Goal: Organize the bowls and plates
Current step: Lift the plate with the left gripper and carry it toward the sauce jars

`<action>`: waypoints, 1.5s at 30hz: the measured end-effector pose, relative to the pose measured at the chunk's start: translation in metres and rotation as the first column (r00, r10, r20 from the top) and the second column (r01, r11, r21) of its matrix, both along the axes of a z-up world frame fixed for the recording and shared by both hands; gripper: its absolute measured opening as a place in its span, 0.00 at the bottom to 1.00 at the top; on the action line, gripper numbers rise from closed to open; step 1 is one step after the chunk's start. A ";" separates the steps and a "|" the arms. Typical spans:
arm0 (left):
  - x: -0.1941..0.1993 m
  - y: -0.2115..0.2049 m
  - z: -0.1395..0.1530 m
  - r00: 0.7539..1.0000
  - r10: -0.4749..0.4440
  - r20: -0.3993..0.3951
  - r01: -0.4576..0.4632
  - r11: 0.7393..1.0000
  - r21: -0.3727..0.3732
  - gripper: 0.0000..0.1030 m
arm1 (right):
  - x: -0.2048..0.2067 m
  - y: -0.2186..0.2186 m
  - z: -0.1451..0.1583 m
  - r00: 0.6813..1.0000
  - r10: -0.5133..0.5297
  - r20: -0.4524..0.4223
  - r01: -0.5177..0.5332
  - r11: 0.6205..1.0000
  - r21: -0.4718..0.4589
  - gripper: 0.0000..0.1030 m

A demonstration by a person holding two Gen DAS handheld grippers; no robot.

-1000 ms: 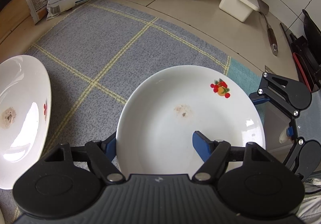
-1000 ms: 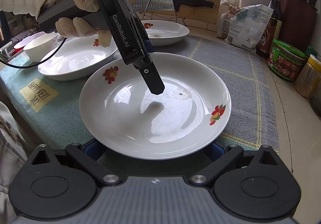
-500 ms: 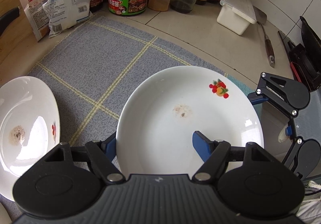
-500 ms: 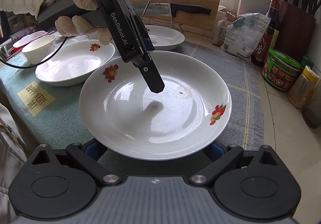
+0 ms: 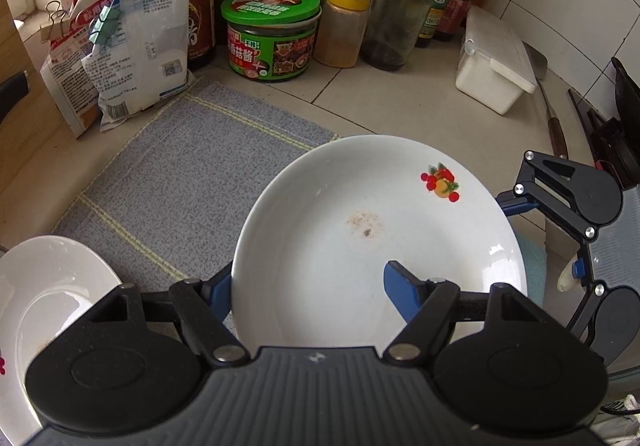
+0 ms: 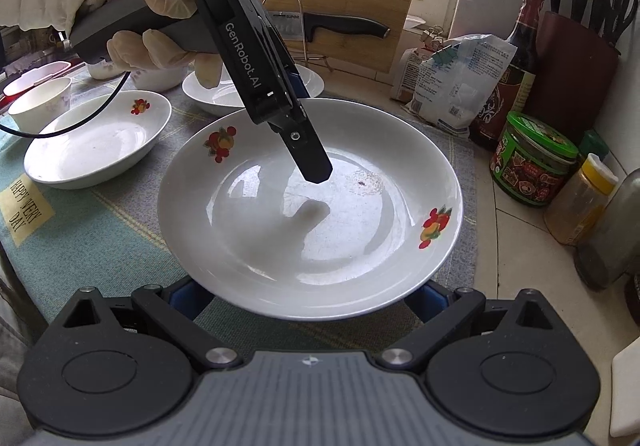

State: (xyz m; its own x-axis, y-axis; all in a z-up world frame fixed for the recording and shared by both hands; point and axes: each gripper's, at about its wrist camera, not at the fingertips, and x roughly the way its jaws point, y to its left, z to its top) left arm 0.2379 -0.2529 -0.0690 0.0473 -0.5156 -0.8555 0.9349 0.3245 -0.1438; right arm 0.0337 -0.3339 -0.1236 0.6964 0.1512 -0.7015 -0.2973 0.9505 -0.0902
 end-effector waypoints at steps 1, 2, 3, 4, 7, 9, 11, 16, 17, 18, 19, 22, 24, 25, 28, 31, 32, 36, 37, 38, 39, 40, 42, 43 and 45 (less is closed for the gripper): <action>0.003 -0.003 -0.001 1.000 0.000 0.001 0.000 1.000 -0.002 0.72 | 0.004 -0.003 0.000 1.000 -0.003 -0.001 0.003 1.000 -0.002 0.99; 0.005 -0.005 -0.002 1.000 -0.001 0.002 0.001 1.000 -0.003 0.72 | 0.007 -0.005 -0.001 1.000 -0.005 -0.001 0.005 1.000 -0.006 0.99; 0.008 -0.008 -0.004 1.000 -0.001 0.003 0.001 1.000 -0.004 0.72 | 0.009 -0.007 -0.001 1.000 -0.008 -0.001 0.008 1.000 -0.009 0.99; 0.011 -0.010 -0.005 1.000 -0.002 0.003 0.002 1.000 -0.004 0.72 | 0.011 -0.009 -0.002 1.000 -0.010 -0.002 0.010 1.000 -0.010 0.99; 0.019 -0.017 -0.011 1.000 -0.011 0.001 0.011 1.000 0.002 0.72 | 0.019 -0.014 -0.004 1.000 -0.020 -0.010 0.020 1.000 -0.007 0.99; 0.024 -0.022 -0.015 1.000 -0.016 0.004 0.016 1.000 0.009 0.72 | 0.025 -0.017 -0.006 1.000 -0.026 -0.012 0.026 1.000 -0.011 0.99; 0.028 -0.025 -0.019 1.000 -0.016 0.008 0.016 1.000 0.012 0.72 | 0.031 -0.021 -0.009 0.999 -0.030 -0.018 0.030 0.999 -0.012 0.99; 0.039 -0.032 -0.026 1.000 -0.008 0.000 0.008 1.000 0.005 0.72 | 0.042 -0.027 -0.014 0.998 -0.043 -0.034 0.043 0.999 0.001 0.99; 0.040 -0.033 -0.027 1.000 -0.009 0.002 0.009 1.000 0.005 0.72 | 0.045 -0.029 -0.015 0.998 -0.046 -0.034 0.046 0.999 0.000 0.99; 0.042 -0.035 -0.028 1.000 -0.007 0.003 0.007 1.000 0.003 0.72 | 0.046 -0.030 -0.016 0.998 -0.047 -0.034 0.047 0.999 0.000 0.99; 0.043 -0.036 -0.030 1.000 -0.005 0.004 0.005 1.000 0.004 0.72 | 0.048 -0.032 -0.017 0.998 -0.050 -0.037 0.050 0.999 0.002 0.99; 0.047 -0.041 -0.034 1.000 0.003 0.004 -0.003 1.000 0.005 0.72 | 0.054 -0.036 -0.019 0.997 -0.057 -0.043 0.057 0.998 0.010 0.99; 0.048 -0.044 -0.037 1.000 0.004 0.006 -0.004 1.000 0.006 0.72 | 0.057 -0.038 -0.021 0.997 -0.061 -0.050 0.062 0.998 0.014 0.99; 0.049 -0.045 -0.038 1.000 0.007 0.004 -0.007 1.000 0.007 0.72 | 0.058 -0.039 -0.023 0.997 -0.064 -0.053 0.065 0.998 0.016 0.99; 0.052 -0.046 -0.040 1.000 0.008 0.008 -0.008 1.000 0.007 0.72 | 0.061 -0.041 -0.026 0.996 -0.072 -0.060 0.074 0.997 0.030 0.99; 0.052 -0.047 -0.040 1.000 0.010 0.009 -0.010 1.000 0.007 0.72 | 0.062 -0.042 -0.027 0.995 -0.078 -0.059 0.080 0.996 0.042 0.99; 0.052 -0.047 -0.040 1.000 0.009 0.010 -0.009 1.000 0.007 0.72 | 0.064 -0.043 -0.028 0.995 -0.079 -0.062 0.082 0.996 0.047 0.99; 0.052 -0.049 -0.042 1.000 0.006 0.016 -0.006 1.000 0.008 0.73 | 0.064 -0.044 -0.029 0.994 -0.080 -0.067 0.084 0.995 0.056 0.99; 0.052 -0.048 -0.042 1.000 0.005 0.017 -0.005 1.000 0.008 0.73 | 0.065 -0.045 -0.029 0.994 -0.081 -0.067 0.085 0.995 0.058 0.99; 0.051 -0.049 -0.043 1.000 0.001 0.019 -0.001 1.000 0.010 0.73 | 0.065 -0.045 -0.029 0.994 -0.081 -0.068 0.085 0.995 0.059 0.99; 0.051 -0.048 -0.043 1.000 0.002 0.018 -0.002 1.000 0.010 0.74 | 0.065 -0.045 -0.029 0.994 -0.082 -0.068 0.086 0.995 0.059 0.99; 0.051 -0.047 -0.043 1.000 0.001 0.015 -0.001 1.000 0.009 0.75 | 0.064 -0.045 -0.029 0.994 -0.083 -0.069 0.087 0.995 0.059 0.99; 0.051 -0.045 -0.041 1.000 0.012 0.015 -0.012 1.000 0.007 0.75 | 0.065 -0.045 -0.029 0.994 -0.084 -0.071 0.088 0.995 0.056 0.99; 0.050 -0.043 -0.039 1.000 0.016 0.019 -0.016 1.000 0.004 0.75 | 0.064 -0.045 -0.028 0.994 -0.086 -0.071 0.090 0.995 0.050 0.99; 0.046 -0.038 -0.032 0.999 0.020 0.036 -0.020 1.000 -0.004 0.78 | 0.063 -0.045 -0.026 0.993 -0.089 -0.072 0.093 0.995 0.046 0.99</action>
State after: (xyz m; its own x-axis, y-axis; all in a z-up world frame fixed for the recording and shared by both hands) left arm 0.2841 -0.2909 -0.1014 0.0882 -0.5176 -0.8510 0.9329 0.3425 -0.1116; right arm 0.0963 -0.3793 -0.1499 0.6585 0.1253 -0.7421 -0.2132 0.9767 -0.0243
